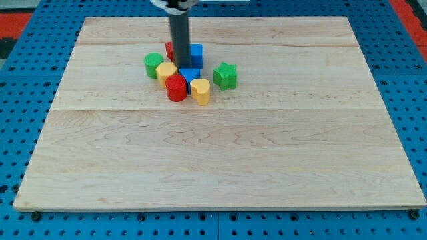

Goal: Push the cube towards the top center

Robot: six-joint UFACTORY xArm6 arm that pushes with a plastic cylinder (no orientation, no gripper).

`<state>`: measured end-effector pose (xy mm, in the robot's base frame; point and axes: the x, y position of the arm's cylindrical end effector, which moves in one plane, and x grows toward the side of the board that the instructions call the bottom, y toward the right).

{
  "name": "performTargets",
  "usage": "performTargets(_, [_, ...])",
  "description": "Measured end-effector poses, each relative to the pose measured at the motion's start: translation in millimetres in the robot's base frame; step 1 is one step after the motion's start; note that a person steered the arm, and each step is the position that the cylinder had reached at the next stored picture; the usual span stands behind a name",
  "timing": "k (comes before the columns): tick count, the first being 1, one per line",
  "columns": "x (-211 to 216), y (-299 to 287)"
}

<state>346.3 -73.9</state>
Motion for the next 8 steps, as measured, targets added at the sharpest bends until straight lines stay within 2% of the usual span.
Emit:
performTargets(3, [-6,-15])
performTargets(5, [-30,78])
performTargets(6, [-55,73])
performTargets(7, [-36,70])
performTargets(8, [14,39])
